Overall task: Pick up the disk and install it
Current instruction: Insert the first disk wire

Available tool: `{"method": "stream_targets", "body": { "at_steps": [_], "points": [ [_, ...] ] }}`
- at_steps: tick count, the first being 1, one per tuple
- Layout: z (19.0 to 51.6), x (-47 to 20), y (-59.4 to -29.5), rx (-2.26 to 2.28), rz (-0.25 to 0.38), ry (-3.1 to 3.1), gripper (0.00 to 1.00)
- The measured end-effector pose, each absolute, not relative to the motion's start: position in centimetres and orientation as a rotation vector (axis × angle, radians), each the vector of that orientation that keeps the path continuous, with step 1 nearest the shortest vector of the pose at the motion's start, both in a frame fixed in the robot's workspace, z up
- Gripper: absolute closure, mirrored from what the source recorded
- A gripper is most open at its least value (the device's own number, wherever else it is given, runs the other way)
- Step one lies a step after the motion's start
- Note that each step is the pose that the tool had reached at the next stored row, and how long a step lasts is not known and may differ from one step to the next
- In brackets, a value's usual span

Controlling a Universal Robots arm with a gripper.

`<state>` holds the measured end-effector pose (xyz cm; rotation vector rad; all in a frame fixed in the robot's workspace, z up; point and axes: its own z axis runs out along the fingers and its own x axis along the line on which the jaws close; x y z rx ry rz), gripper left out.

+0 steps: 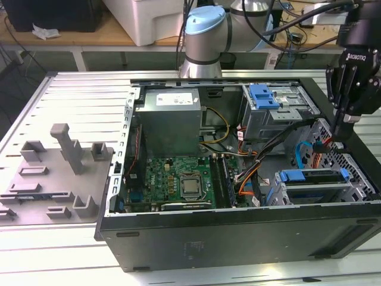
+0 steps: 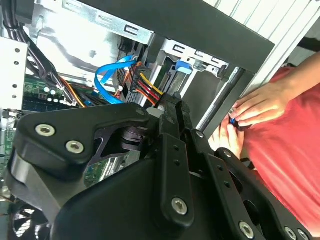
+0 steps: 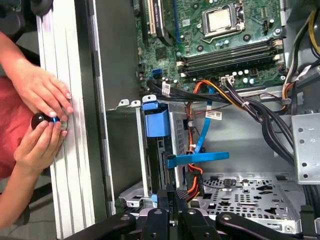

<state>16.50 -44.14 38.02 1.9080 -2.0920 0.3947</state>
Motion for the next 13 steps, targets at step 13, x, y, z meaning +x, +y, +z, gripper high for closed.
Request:
{"method": "stream_targets", "body": {
  "at_steps": [13],
  "points": [
    [37.9, 15.5, -45.2, 1.994, 0.357, -2.120, 0.84]
  ]
}}
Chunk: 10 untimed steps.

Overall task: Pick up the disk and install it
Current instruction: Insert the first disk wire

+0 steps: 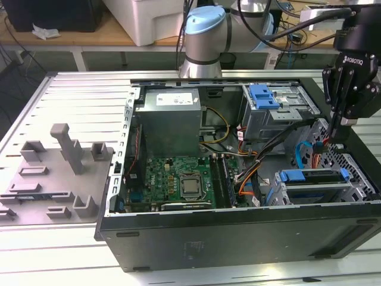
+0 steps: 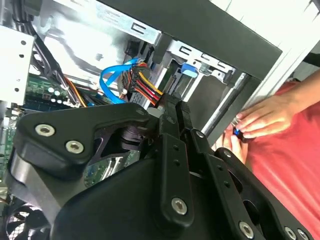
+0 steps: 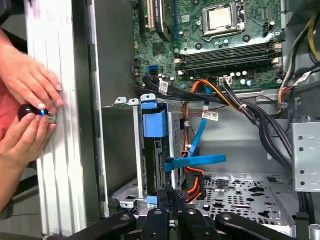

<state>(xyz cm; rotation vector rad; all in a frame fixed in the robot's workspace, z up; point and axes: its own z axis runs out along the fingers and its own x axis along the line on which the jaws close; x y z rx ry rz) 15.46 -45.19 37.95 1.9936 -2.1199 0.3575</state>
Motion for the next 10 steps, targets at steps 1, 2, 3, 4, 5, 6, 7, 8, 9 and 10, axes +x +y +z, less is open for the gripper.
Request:
{"method": "stream_targets", "body": {
  "at_steps": [1, 2, 3, 4, 5, 6, 7, 8, 9, 10],
  "points": [
    [37.9, 15.2, -45.6, 2.020, 0.326, -2.153, 0.84],
    [37.9, 14.4, -47.2, 2.053, 0.276, -2.192, 0.84],
    [37.9, 14.1, -48.9, 2.057, 0.270, -2.196, 0.84],
    [37.9, 14.1, -49.0, 2.055, 0.269, -2.197, 0.84],
    [37.9, 14.2, -49.1, 2.049, 0.269, -2.202, 0.84],
    [37.9, 14.4, -49.1, 2.040, 0.268, -2.211, 0.84],
    [37.8, 14.5, -49.2, 2.033, 0.268, -2.216, 0.84],
    [37.8, 14.5, -49.2, 2.030, 0.267, -2.218, 0.84],
    [37.8, 14.6, -49.2, 2.027, 0.267, -2.221, 0.84],
    [37.8, 14.8, -49.2, 2.016, 0.266, -2.230, 0.84]
  ]
}}
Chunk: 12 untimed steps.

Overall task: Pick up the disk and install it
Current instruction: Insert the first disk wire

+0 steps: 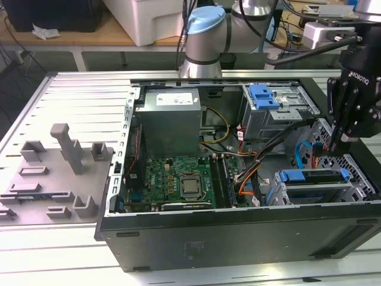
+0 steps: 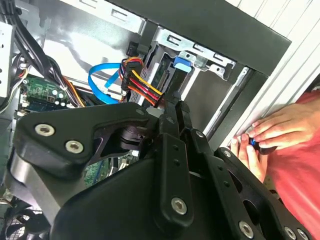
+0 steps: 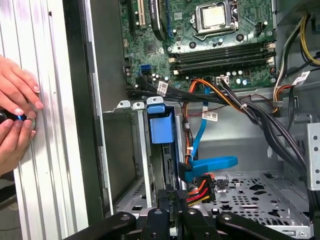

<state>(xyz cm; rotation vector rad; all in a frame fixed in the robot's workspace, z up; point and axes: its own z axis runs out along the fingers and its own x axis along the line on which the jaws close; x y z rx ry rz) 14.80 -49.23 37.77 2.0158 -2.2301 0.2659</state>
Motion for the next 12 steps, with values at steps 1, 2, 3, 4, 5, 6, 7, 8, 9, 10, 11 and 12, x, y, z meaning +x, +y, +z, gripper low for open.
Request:
{"method": "stream_targets", "body": {
  "at_steps": [1, 2, 3, 4, 5, 6, 7, 8, 9, 10, 11, 12],
  "points": [
    [37.76, 14.96, -49.24, 2.009, 0.265, -2.235, 0.84],
    [37.74, 15.01, -49.24, 2.006, 0.265, -2.238, 0.84],
    [37.74, 15.03, -49.24, 2.003, 0.265, -2.241, 0.84],
    [37.74, 15.02, -49.24, 2.001, 0.265, -2.242, 0.84],
    [37.74, 15.03, -49.25, 2.001, 0.265, -2.242, 0.84],
    [37.74, 15.03, -49.25, 2.001, 0.265, -2.242, 0.84],
    [37.74, 15.03, -49.25, 2.001, 0.265, -2.242, 0.84],
    [37.74, 15.03, -49.25, 2.001, 0.265, -2.242, 0.84],
    [37.74, 15.04, -49.25, 2.001, 0.265, -2.242, 0.84],
    [37.74, 15.04, -49.42, 2.002, 0.263, -2.243, 0.84],
    [37.74, 15.04, -49.68, 2.006, 0.255, -2.247, 0.84],
    [37.74, 15.04, -49.84, 2.011, 0.244, -2.253, 0.84]
  ]
}}
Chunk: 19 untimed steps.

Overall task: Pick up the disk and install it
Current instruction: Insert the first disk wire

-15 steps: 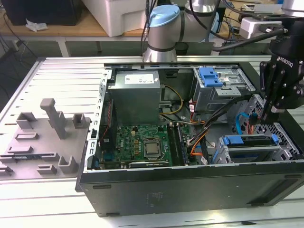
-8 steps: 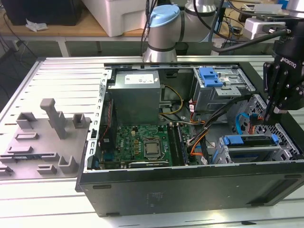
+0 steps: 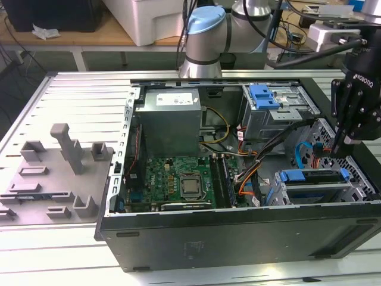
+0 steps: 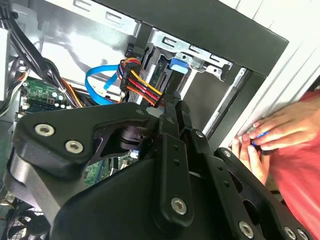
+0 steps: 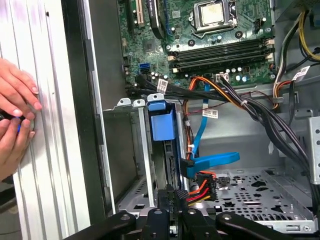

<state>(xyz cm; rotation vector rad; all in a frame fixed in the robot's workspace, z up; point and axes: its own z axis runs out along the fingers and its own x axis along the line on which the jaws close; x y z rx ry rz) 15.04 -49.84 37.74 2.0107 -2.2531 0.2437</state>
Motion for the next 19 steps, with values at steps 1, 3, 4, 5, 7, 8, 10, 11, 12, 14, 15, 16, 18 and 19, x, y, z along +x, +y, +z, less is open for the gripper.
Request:
{"method": "stream_targets", "body": {
  "at_steps": [1, 3, 4, 5, 7, 8, 10, 11, 12, 14, 15, 16, 18, 19],
  "points": [
    [37.7, 15.0, -49.9, 2.015, 0.234, -2.258, 0.84],
    [37.7, 15.0, -50.0, 2.033, 0.193, -2.280, 0.84],
    [37.7, 15.0, -50.1, 2.039, 0.179, -2.287, 0.84],
    [37.7, 15.0, -50.1, 2.043, 0.169, -2.292, 0.84],
    [37.7, 15.0, -50.2, 2.045, 0.164, -2.294, 0.84],
    [37.7, 15.0, -50.2, 2.045, 0.164, -2.294, 0.84],
    [37.7, 15.0, -50.2, 2.045, 0.164, -2.294, 0.84],
    [37.7, 15.0, -50.3, 2.047, 0.161, -2.296, 0.84],
    [37.7, 15.0, -50.4, 2.050, 0.152, -2.300, 0.84],
    [37.7, 15.0, -50.8, 2.061, 0.127, -2.312, 0.84],
    [37.7, 15.0, -51.0, 2.067, 0.111, -2.320, 0.84],
    [37.7, 15.0, -51.1, 2.070, 0.105, -2.323, 0.84],
    [37.7, 15.0, -51.3, 2.071, 0.101, -2.325, 0.84],
    [37.7, 15.0, -51.3, 2.071, 0.101, -2.325, 0.84]
  ]
}}
